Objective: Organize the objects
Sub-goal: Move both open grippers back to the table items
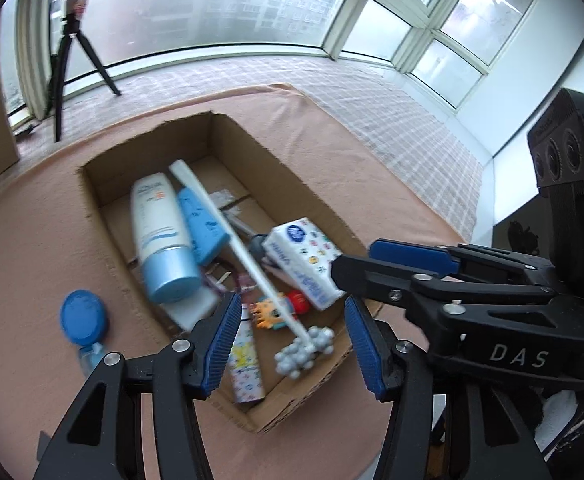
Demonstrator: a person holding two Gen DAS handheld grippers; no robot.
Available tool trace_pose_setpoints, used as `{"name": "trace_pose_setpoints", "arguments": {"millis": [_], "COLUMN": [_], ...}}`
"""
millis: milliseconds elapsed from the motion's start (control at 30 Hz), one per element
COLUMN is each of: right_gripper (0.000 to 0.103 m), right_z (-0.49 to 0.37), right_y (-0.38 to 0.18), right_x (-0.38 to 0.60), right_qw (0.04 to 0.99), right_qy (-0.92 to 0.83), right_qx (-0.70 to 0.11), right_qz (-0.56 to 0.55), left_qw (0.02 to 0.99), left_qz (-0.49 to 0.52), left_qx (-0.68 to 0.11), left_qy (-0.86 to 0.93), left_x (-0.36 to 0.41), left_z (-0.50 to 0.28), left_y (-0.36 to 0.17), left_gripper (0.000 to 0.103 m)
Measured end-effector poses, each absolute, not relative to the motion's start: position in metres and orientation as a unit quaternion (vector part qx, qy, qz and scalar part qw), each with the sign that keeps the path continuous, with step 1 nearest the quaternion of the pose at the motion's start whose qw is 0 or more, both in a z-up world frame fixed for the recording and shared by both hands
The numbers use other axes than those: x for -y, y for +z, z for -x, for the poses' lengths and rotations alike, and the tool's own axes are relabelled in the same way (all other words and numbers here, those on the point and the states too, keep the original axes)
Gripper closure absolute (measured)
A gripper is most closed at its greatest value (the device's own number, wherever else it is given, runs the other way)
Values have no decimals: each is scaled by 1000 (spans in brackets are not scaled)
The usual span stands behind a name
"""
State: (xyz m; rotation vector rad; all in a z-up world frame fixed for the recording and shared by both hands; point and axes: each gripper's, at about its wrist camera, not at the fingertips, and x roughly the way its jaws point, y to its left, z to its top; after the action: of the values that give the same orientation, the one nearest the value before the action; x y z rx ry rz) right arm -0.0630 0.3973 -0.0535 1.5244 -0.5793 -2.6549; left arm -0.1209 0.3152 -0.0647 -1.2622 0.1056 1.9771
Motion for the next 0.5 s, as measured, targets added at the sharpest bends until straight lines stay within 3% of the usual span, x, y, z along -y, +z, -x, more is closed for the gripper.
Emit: {"name": "trace_pose_setpoints", "arguments": {"millis": [500], "right_gripper": [63], "right_z": [55], "right_y": [-33], "right_x": [-332], "right_qw": [51], "right_qy": [-868], "right_qx": [145], "right_qz": [-472], "left_qw": [275], "left_qz": [508], "left_qx": [-3], "left_qy": [816], "left_x": [-174], "left_z": [147], "left_y": [-71], "left_gripper": [45]}}
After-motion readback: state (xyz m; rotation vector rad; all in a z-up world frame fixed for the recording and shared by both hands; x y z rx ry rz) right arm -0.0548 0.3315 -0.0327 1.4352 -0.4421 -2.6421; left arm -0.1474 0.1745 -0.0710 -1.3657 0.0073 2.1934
